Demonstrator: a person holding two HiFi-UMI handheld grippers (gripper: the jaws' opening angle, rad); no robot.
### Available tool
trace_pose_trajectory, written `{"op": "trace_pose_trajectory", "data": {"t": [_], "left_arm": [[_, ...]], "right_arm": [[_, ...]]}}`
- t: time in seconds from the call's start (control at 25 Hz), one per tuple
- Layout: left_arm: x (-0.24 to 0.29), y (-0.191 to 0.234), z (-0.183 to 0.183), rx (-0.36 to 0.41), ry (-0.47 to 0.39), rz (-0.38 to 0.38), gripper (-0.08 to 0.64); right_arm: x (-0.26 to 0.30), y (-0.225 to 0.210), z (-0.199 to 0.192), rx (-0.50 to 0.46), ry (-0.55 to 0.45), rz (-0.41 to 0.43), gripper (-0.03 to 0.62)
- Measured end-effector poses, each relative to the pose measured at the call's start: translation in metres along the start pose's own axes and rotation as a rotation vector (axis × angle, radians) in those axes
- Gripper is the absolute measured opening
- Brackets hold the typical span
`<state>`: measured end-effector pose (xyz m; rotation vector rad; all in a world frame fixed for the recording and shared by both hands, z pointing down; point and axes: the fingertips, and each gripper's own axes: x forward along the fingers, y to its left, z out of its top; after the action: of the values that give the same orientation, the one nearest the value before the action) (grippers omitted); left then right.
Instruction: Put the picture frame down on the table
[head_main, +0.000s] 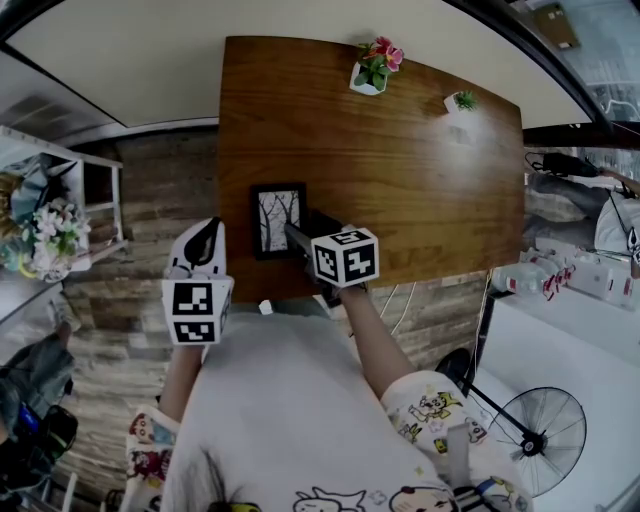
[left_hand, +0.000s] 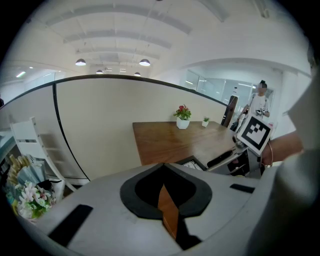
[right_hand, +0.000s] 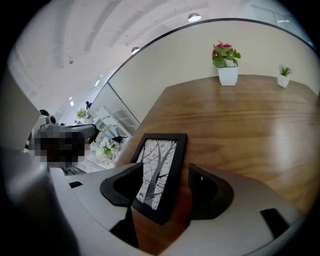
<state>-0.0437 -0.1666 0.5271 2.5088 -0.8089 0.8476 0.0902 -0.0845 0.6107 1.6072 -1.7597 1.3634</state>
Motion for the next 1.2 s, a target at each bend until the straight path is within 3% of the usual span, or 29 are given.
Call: {"op": "trace_pose_trajectory", "data": {"t": [0.48, 1.2], "left_arm": [[-0.006, -0.006, 0.016, 0.026, -0.032, 0.008, 0.003], [-0.031, -0.021, 0.044, 0.069, -0.122, 0.036, 0.003]], "right_arm": [[-0.021, -0.003, 0.015, -0.010, -0.060, -0.002, 0.247], [-0.085, 0.007, 0.054, -0.105, -0.264, 0.001, 0.247]]}}
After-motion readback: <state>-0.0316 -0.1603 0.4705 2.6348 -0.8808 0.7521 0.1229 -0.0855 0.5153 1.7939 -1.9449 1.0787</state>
